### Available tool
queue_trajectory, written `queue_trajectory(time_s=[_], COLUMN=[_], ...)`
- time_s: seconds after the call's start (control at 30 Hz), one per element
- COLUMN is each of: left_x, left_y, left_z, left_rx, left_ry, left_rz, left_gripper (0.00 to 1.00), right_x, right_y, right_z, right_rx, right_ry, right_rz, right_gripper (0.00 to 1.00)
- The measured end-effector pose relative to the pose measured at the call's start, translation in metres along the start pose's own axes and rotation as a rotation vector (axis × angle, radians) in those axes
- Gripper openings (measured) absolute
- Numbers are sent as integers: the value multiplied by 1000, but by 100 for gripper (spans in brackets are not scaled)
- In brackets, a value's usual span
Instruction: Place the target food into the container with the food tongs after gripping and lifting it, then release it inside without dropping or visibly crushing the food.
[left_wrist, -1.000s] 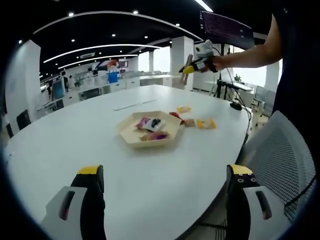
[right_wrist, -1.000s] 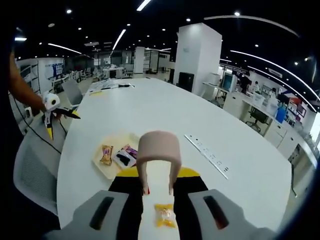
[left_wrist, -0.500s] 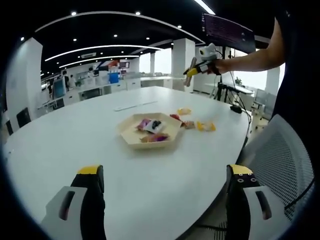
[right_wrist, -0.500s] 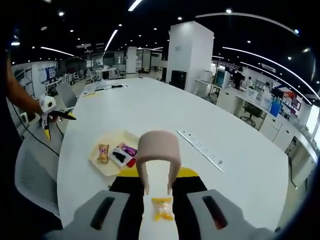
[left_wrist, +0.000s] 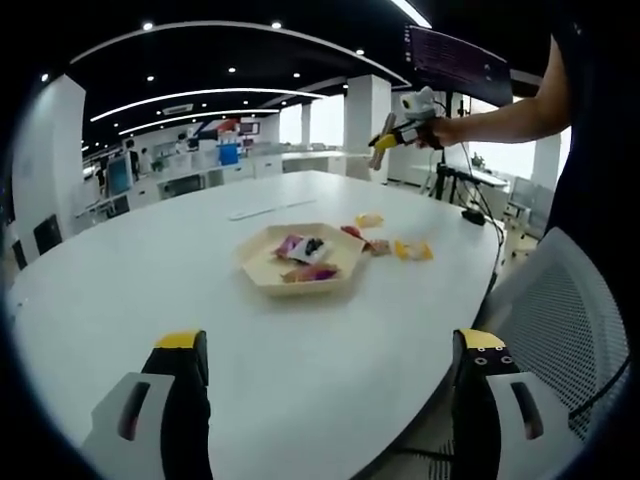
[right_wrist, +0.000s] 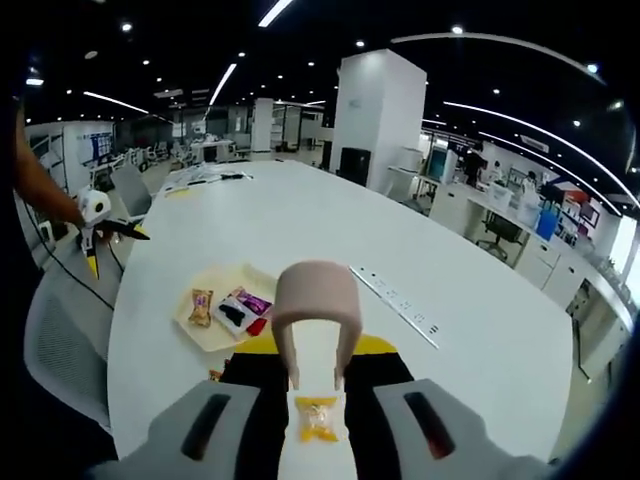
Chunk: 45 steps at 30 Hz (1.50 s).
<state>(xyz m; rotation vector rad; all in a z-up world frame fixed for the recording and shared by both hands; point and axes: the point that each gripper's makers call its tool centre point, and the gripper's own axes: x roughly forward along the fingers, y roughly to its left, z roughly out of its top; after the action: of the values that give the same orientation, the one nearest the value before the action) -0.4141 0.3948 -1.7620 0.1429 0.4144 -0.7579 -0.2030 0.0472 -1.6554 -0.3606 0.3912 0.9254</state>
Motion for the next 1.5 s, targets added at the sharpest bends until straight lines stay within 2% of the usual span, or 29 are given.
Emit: queue_trajectory(time_s=[0.47, 0.73, 1.03, 1.17, 1.5], left_x=[1, 0, 1, 1, 1], left_y=[0, 0, 1, 0, 1], left_z=[-2, -1, -3, -4, -3], left_rx=[-1, -8, -18, -19, -22], left_ry=[12, 7, 14, 19, 15], left_rz=[5, 2, 3, 2, 4], left_gripper=[99, 99, 99, 99, 99], right_x=[4, 8, 20, 27, 41], right_y=[-10, -10, -6, -8, -10], right_z=[-18, -28, -45, -51, -76], right_rx=[20, 32, 7, 36, 103], right_ry=[-1, 15, 34, 28, 65], right_rz=[-28, -20, 0, 6, 9], right_gripper=[20, 20, 20, 20, 20])
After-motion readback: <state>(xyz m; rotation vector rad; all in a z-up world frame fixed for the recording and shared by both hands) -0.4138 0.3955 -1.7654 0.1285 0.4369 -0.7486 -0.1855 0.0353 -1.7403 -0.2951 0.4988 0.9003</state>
